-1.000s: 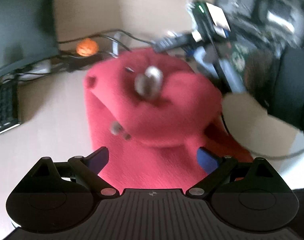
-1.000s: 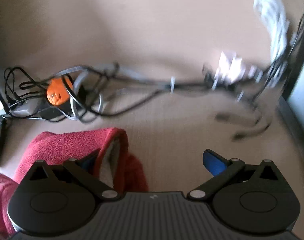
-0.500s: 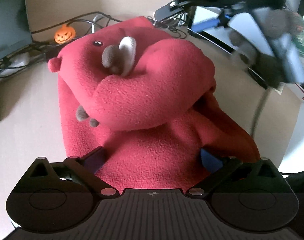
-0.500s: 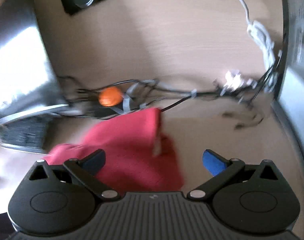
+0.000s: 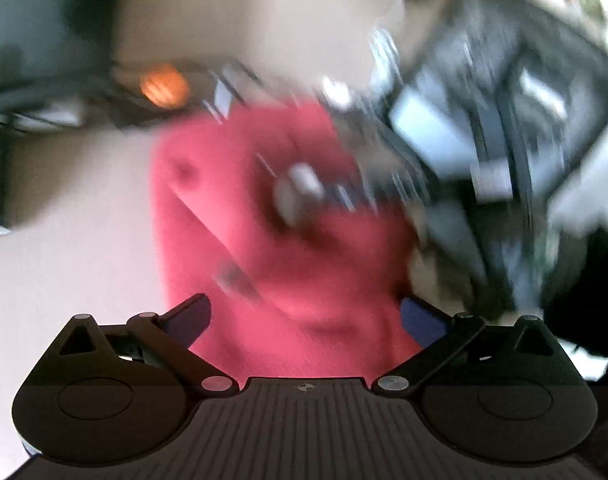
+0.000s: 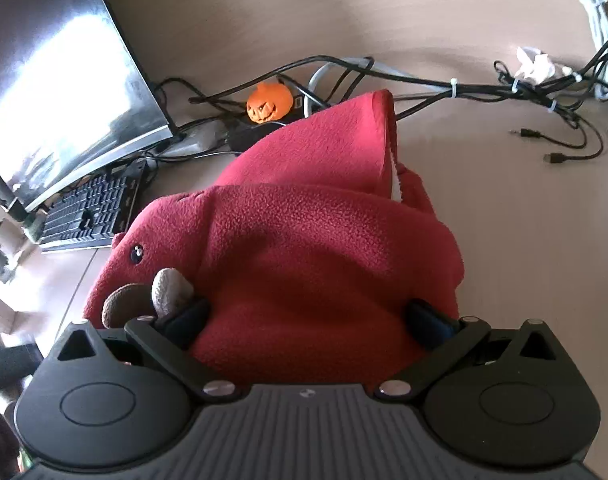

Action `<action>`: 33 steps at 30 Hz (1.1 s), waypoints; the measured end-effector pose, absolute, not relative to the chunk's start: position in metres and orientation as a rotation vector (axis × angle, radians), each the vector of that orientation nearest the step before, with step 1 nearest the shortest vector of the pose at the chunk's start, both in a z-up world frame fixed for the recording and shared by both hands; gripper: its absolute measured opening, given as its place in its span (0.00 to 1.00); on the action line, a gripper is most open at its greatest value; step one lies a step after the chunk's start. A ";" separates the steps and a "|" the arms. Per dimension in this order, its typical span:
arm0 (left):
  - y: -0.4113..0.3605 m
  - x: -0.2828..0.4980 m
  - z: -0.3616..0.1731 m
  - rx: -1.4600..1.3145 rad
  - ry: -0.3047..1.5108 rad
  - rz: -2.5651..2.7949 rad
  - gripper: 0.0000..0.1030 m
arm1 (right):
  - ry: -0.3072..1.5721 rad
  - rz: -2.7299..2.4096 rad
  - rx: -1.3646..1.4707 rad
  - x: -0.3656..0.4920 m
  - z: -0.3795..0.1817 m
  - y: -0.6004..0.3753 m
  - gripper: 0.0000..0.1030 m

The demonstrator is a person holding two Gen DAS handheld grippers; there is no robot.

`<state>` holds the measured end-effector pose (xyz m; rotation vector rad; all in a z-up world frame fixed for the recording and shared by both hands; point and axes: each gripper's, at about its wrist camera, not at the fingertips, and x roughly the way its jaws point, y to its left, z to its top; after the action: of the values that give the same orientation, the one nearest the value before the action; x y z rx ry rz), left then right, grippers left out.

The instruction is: Fold clothes

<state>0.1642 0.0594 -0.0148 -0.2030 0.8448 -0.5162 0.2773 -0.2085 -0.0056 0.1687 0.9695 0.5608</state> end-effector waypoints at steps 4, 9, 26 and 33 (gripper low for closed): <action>0.081 0.203 -0.012 -0.315 0.846 -0.390 1.00 | 0.979 0.587 0.179 0.278 0.000 -0.214 1.00; 0.070 0.233 -0.033 -0.302 0.922 -0.372 1.00 | 0.930 0.482 0.268 0.280 0.012 -0.244 1.00; 0.081 0.235 -0.075 -0.395 1.025 -0.423 1.00 | 1.189 0.603 0.467 0.304 -0.033 -0.258 1.00; 0.083 0.246 -0.088 -0.481 1.092 -0.415 1.00 | 1.315 0.618 0.596 0.312 -0.050 -0.258 1.00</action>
<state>0.2457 0.0830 -0.0883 -0.4808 1.0916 -0.4149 0.3120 -0.2579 -0.0503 0.5961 1.3149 0.6178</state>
